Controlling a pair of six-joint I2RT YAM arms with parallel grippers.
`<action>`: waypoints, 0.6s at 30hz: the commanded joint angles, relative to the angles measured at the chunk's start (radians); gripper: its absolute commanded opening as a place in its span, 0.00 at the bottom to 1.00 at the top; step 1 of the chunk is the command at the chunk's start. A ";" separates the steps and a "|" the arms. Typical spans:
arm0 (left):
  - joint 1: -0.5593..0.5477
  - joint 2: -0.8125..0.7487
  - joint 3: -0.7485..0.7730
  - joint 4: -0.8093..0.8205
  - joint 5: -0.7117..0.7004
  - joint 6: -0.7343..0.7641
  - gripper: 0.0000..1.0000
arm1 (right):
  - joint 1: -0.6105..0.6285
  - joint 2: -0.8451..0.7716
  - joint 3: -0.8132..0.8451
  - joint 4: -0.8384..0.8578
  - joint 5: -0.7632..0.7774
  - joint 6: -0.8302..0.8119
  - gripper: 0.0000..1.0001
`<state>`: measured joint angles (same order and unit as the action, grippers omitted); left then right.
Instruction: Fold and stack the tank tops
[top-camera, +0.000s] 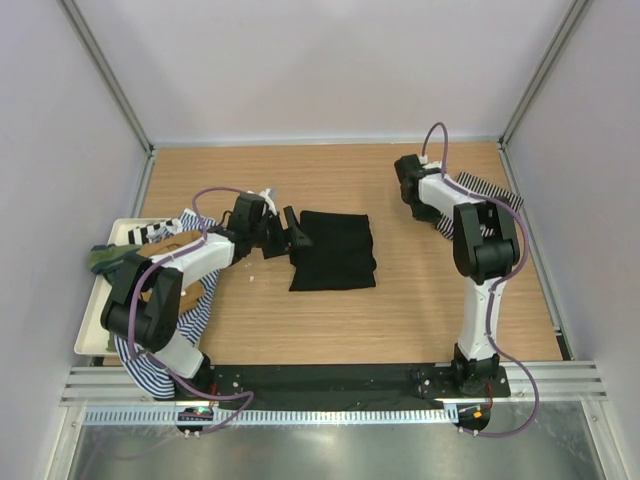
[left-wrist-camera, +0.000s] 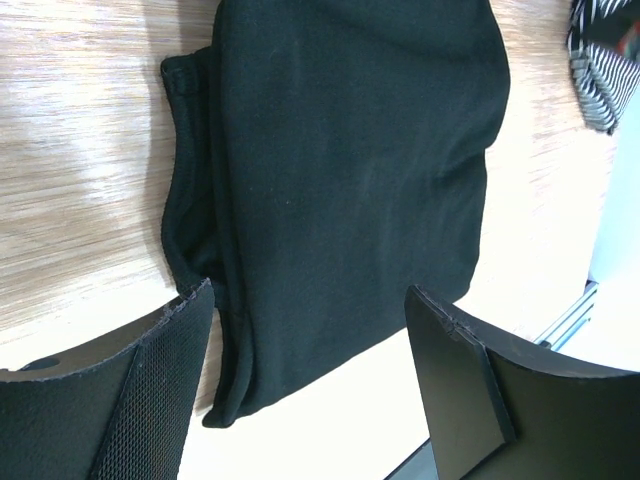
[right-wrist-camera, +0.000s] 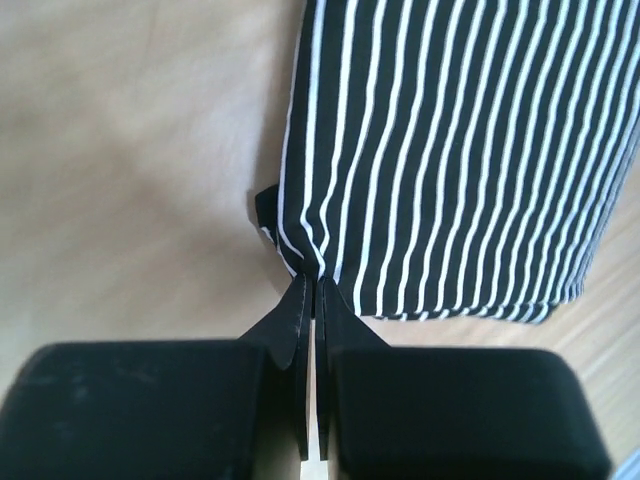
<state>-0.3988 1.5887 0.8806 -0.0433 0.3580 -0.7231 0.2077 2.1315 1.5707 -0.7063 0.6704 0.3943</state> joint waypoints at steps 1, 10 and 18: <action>0.000 -0.027 -0.002 0.013 -0.016 0.027 0.78 | 0.106 -0.179 -0.099 0.037 -0.034 0.001 0.01; -0.002 -0.018 0.004 -0.010 -0.048 0.039 0.78 | 0.274 -0.482 -0.504 0.125 -0.196 0.055 0.06; 0.000 0.008 0.017 -0.026 -0.053 0.047 0.79 | 0.323 -0.633 -0.589 0.125 -0.279 0.049 0.52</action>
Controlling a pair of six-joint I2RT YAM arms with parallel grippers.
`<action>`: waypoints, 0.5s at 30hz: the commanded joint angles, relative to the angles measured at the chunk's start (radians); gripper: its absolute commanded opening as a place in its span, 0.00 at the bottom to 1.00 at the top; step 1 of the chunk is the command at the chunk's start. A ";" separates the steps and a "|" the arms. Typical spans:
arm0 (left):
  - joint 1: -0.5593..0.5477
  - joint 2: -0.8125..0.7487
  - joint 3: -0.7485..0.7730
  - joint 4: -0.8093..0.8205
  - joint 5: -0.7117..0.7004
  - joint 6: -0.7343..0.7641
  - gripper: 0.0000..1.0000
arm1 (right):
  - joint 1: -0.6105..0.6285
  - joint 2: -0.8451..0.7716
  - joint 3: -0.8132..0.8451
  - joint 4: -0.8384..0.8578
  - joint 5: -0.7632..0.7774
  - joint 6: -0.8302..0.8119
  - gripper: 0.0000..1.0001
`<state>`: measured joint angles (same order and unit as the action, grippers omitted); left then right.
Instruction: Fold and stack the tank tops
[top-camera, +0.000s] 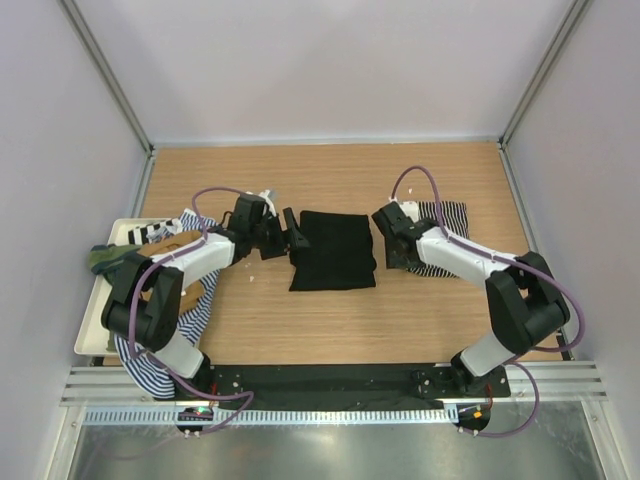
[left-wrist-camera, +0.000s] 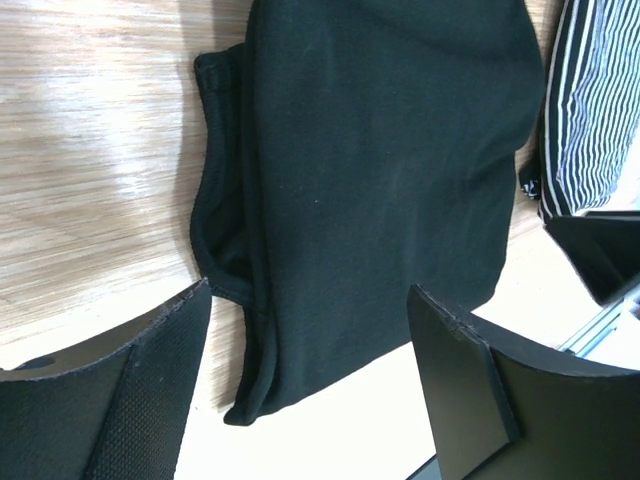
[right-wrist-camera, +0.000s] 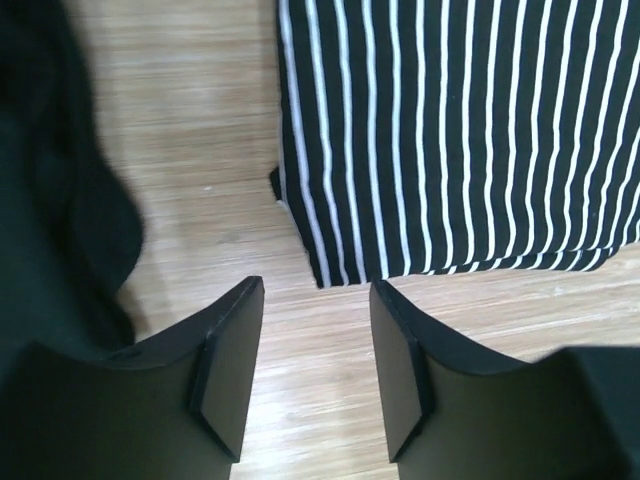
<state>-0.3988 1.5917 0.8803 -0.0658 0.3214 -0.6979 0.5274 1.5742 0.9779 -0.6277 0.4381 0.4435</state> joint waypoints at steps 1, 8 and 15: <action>-0.002 0.011 0.017 -0.008 -0.019 0.023 0.81 | 0.005 -0.097 0.011 0.048 -0.059 -0.011 0.54; -0.002 0.033 0.032 -0.080 -0.094 0.028 0.84 | 0.003 -0.100 0.079 0.131 -0.258 -0.031 0.80; -0.002 0.066 0.040 -0.075 -0.081 0.002 0.96 | -0.039 0.006 0.073 0.336 -0.470 0.026 0.87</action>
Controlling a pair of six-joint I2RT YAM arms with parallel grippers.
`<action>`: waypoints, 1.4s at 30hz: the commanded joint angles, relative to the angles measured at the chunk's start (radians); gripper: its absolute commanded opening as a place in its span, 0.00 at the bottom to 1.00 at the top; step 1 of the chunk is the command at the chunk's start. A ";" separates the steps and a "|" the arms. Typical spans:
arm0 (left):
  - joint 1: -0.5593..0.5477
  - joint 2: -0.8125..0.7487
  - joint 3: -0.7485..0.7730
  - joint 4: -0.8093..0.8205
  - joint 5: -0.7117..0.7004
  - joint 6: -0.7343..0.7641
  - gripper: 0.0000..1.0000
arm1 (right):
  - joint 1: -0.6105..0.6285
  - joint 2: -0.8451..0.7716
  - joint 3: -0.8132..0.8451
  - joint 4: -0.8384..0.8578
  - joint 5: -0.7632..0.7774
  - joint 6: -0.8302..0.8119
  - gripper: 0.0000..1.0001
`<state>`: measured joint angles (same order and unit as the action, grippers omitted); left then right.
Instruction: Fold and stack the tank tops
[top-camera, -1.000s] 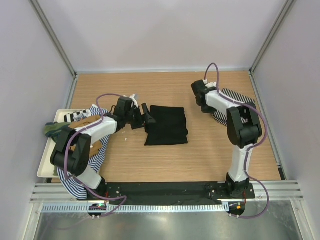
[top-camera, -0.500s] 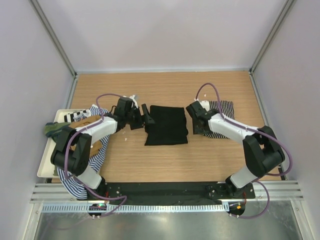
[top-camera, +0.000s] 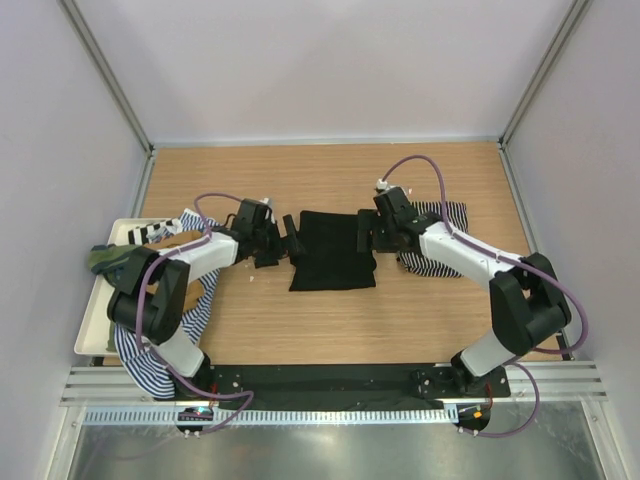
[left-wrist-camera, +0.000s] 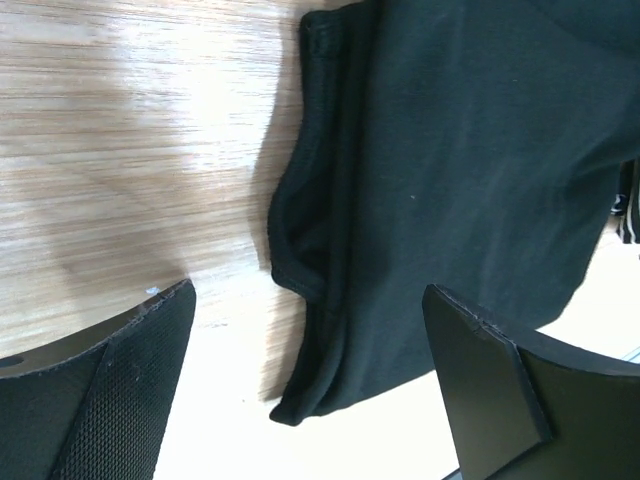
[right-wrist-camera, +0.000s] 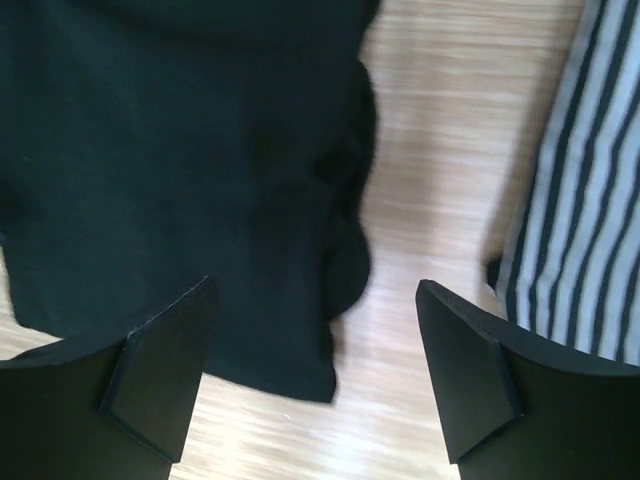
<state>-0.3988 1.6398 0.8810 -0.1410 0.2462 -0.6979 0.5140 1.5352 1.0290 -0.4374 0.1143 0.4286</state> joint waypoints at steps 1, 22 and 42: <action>-0.002 0.026 0.044 0.003 0.002 -0.006 0.96 | -0.038 0.055 0.017 0.166 -0.168 0.050 0.86; -0.024 0.167 0.079 0.043 0.004 -0.080 0.72 | -0.092 0.215 -0.075 0.305 -0.261 0.093 0.75; -0.089 0.246 0.164 0.110 -0.025 -0.156 0.00 | -0.060 0.246 0.040 0.312 -0.282 0.087 0.01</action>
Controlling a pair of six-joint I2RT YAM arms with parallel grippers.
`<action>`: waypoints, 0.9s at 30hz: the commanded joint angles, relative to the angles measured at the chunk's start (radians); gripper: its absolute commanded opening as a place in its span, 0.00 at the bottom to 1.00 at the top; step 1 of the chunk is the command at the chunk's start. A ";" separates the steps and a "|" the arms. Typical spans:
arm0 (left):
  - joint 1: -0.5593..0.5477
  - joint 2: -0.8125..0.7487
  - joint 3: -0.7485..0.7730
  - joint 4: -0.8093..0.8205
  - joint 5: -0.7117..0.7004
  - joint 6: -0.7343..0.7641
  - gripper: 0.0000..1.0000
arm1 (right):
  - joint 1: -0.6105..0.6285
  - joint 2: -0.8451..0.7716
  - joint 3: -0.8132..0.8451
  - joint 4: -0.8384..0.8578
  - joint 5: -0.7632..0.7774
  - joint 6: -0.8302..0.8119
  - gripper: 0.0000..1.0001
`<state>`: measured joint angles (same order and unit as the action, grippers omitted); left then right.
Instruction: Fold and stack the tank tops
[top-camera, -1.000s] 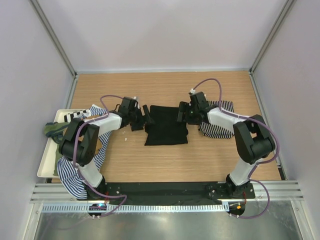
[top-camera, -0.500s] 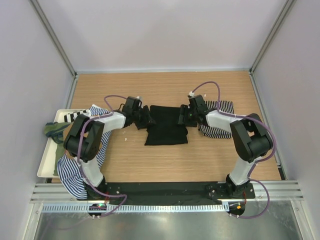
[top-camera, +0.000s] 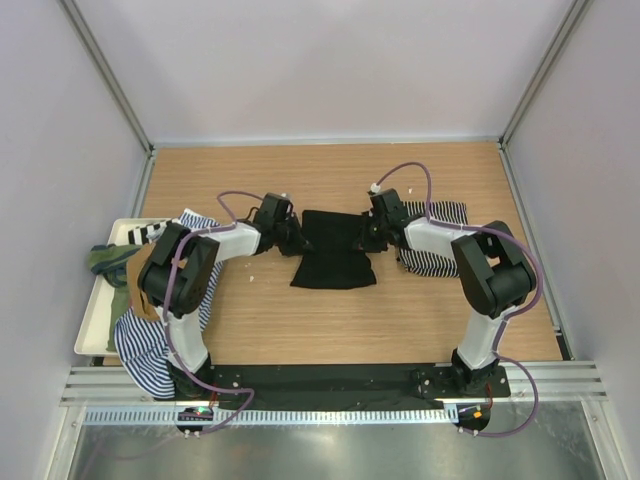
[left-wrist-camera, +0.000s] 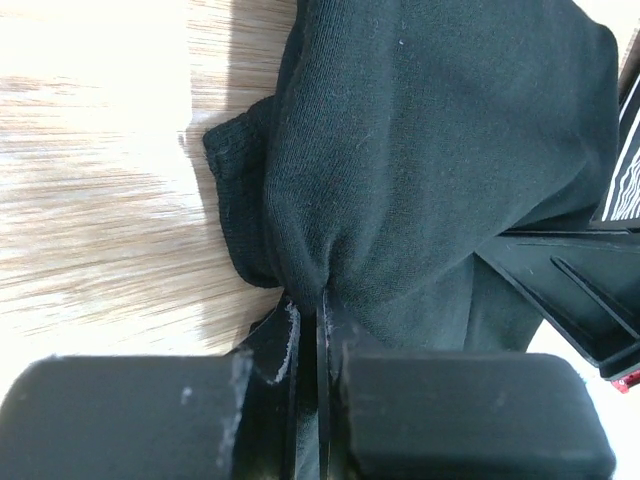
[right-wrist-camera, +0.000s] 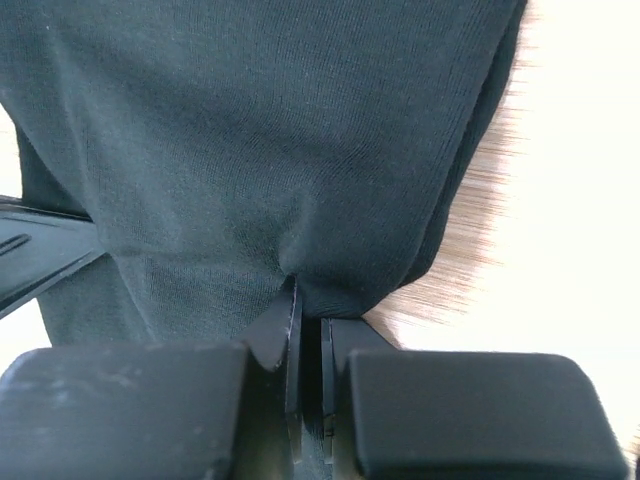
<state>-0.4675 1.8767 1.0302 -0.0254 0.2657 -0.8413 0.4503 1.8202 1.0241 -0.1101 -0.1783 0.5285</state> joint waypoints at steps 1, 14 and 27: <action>-0.037 0.003 0.021 -0.005 -0.046 -0.015 0.00 | 0.002 -0.047 0.051 -0.022 0.016 -0.016 0.01; -0.083 -0.022 0.181 -0.005 -0.066 -0.088 0.00 | -0.074 -0.137 0.200 -0.212 0.017 -0.041 0.02; -0.102 -0.005 0.300 -0.056 -0.054 -0.099 0.00 | -0.113 -0.174 0.260 -0.290 0.028 -0.053 0.01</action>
<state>-0.5591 1.8767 1.2686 -0.0780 0.2123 -0.9360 0.3614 1.7100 1.2236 -0.3771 -0.1558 0.4953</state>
